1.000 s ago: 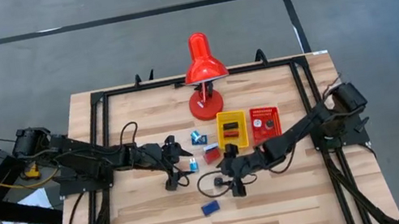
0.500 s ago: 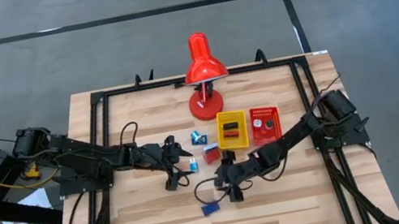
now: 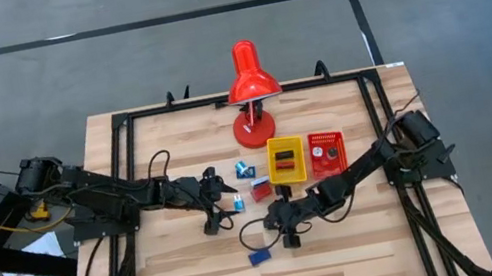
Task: Pick & Place Office items
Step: Put the right black charger adapter into the red bin
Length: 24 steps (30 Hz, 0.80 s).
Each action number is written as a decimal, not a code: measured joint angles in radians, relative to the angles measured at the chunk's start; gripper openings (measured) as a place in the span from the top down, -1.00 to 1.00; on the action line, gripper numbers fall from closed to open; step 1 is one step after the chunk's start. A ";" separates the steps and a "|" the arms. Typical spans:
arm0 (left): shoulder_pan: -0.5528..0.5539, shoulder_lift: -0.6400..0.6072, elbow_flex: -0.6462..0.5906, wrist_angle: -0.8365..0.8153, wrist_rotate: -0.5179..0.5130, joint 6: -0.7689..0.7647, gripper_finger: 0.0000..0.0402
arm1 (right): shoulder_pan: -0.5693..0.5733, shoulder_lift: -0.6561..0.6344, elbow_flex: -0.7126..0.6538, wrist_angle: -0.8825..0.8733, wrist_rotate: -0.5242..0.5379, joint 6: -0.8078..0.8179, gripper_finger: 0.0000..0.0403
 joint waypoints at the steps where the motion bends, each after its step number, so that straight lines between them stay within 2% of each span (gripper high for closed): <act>1: 0.000 0.000 0.000 0.000 0.000 0.000 -0.45 | 0.000 0.000 0.000 0.000 0.000 0.000 0.34; 6: 0.000 0.000 0.000 0.000 0.000 0.000 -0.45 | 0.013 -0.064 -0.002 -0.057 -0.026 -0.014 0.34; 11: 0.000 0.000 0.000 0.000 0.000 0.000 -0.45 | 0.041 -0.283 -0.029 -0.315 0.009 0.031 0.34; 16: 0.000 0.000 0.000 0.000 0.000 0.000 -0.45 | 0.029 -0.565 -0.189 -0.493 0.152 0.194 0.34; 19: 0.000 0.000 0.000 0.000 0.000 0.000 -0.45 | -0.010 -0.717 -0.312 -0.514 0.218 0.266 0.34; 24: 0.000 0.000 0.000 0.005 0.000 0.009 -0.45 | -0.101 -0.883 -0.446 -0.535 0.241 0.286 0.34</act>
